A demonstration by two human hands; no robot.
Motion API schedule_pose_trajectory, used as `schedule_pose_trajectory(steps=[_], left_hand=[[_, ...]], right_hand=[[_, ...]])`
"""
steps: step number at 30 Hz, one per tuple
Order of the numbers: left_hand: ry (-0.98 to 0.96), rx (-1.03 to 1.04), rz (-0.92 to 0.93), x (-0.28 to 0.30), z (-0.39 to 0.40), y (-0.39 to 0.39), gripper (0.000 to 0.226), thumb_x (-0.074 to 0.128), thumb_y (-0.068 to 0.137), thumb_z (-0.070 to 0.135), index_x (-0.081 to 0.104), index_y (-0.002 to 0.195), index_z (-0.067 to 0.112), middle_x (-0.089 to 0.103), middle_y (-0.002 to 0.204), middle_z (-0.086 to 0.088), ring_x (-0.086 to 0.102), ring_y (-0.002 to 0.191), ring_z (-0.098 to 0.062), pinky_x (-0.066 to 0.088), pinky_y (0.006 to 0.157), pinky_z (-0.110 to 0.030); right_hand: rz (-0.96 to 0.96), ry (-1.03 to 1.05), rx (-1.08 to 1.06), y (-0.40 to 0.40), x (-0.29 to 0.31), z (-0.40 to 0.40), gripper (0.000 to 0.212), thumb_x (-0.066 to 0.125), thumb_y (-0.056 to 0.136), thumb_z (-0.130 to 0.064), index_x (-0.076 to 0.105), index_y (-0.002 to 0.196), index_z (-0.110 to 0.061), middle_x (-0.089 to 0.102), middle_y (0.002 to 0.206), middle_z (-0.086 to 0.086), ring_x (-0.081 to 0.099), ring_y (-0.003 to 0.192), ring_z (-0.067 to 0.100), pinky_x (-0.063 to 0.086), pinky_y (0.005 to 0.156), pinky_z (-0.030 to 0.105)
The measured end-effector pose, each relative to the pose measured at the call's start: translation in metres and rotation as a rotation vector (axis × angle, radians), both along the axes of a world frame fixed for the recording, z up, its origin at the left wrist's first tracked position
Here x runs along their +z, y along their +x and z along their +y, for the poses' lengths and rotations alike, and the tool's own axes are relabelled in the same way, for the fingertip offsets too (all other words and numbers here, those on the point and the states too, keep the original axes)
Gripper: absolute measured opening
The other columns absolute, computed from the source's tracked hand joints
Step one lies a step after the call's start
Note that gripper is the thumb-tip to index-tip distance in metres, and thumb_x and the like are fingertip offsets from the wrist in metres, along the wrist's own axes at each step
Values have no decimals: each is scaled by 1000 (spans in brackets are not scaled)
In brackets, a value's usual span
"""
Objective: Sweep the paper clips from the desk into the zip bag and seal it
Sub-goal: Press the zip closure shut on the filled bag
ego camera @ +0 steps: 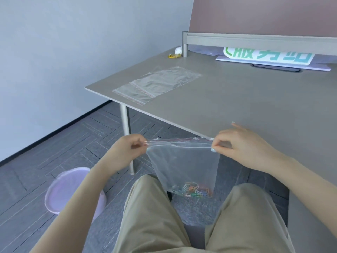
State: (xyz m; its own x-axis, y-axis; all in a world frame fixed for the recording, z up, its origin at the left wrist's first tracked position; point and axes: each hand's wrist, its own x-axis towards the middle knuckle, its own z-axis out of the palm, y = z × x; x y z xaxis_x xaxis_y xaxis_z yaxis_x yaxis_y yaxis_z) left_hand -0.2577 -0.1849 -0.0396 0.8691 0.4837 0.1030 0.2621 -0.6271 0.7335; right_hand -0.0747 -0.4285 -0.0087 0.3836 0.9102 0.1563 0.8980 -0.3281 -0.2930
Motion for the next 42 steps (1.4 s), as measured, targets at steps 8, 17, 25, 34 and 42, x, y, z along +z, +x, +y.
schedule_pose_trajectory(steps=[8,17,25,34,42], left_hand=[[-261,60,-461,93,6,4,28,55,85,0,68,90,25,73,70,14,67,73,-3,52,72,-13],[-392,236,-849,209,29,100,29,48,84,-3,65,94,19,61,52,7,57,49,-9,48,54,-20],[-561,72,-968,276,14,159,22,53,84,2,59,100,15,61,81,-5,66,63,-9,50,64,-16],[-824,145,-683,162,8,178,16,54,87,8,60,100,14,69,65,5,62,55,-5,46,50,-13],[-665,332,-492,89,-10,138,24,46,86,1,63,96,14,64,83,1,57,54,-6,45,47,-15]], right_hand=[[419,344,-94,-1,49,20,10,70,77,-22,69,69,-27,71,76,-8,61,69,1,43,66,13],[559,875,-177,51,132,83,16,63,83,-10,65,76,-24,64,70,-7,59,58,-7,42,61,9],[784,1287,-159,110,206,79,18,59,86,-4,60,89,-21,66,66,-10,65,65,7,53,62,19],[1069,1128,-304,123,126,48,8,63,84,-11,61,86,-18,70,74,-5,68,69,3,53,71,17],[1257,813,-283,92,54,25,9,55,89,-13,59,82,-16,72,62,-9,68,65,1,55,67,16]])
